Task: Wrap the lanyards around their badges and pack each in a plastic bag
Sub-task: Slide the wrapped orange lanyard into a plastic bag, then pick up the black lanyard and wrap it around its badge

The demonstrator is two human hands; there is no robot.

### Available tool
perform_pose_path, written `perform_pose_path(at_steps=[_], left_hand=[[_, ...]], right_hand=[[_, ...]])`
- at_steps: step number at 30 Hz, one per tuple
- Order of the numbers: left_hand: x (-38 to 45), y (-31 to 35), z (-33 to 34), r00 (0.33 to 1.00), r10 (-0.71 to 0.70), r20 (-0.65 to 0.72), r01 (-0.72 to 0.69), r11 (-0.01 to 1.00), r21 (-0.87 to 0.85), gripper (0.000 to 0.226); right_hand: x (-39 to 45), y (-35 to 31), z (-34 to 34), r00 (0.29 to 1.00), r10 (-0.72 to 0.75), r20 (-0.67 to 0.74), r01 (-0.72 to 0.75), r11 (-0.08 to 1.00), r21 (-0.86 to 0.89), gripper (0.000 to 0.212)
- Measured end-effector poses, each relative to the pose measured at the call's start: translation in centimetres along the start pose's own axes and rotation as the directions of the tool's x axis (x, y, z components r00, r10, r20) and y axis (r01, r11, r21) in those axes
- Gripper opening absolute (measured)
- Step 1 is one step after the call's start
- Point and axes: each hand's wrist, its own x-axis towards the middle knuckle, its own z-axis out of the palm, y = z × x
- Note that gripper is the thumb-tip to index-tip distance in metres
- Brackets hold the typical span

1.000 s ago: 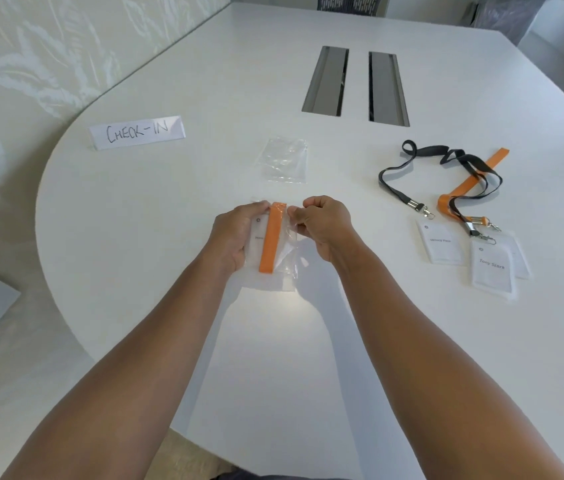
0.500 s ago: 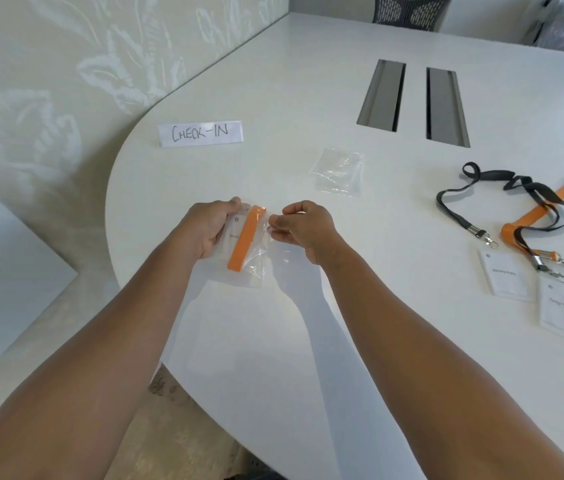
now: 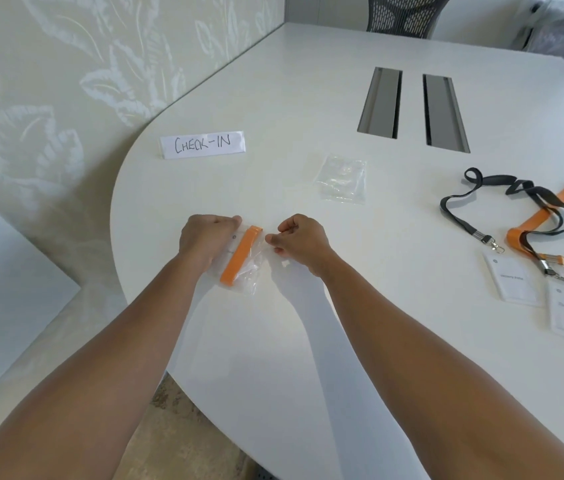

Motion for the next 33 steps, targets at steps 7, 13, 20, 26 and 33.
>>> perform_pose_path(at_steps=[7, 13, 20, 26, 33], left_hand=[[-0.7, 2.1, 1.3, 0.969, 0.225, -0.098, -0.205, 0.961, 0.185, 0.019], [-2.3, 4.8, 4.6, 0.907, 0.418, -0.050, -0.396, 0.888, 0.233, 0.015], [-4.2, 6.4, 9.1, 0.843, 0.526, 0.117, -0.538, 0.815, 0.215, 0.012], [-5.7, 7.5, 13.1, 0.806, 0.541, 0.241, -0.584, 0.793, 0.173, 0.014], [-8.7, 9.4, 17.7, 0.777, 0.528, 0.343, -0.599, 0.787, 0.145, 0.013]], right_hand=[[0.1, 0.4, -1.7, 0.997, -0.013, -0.070, 0.014, 1.000, 0.015, 0.027], [-0.1, 0.6, -5.0, 0.990, -0.004, -0.142, 0.007, 1.000, 0.017, 0.028], [-1.0, 0.9, -8.6, 0.971, -0.022, -0.238, 0.019, 1.000, -0.012, 0.026], [-2.3, 1.8, -13.0, 0.932, -0.022, -0.361, 0.007, 0.999, -0.042, 0.021], [-4.0, 3.6, -18.5, 0.866, -0.028, -0.500, -0.018, 0.996, -0.087, 0.016]])
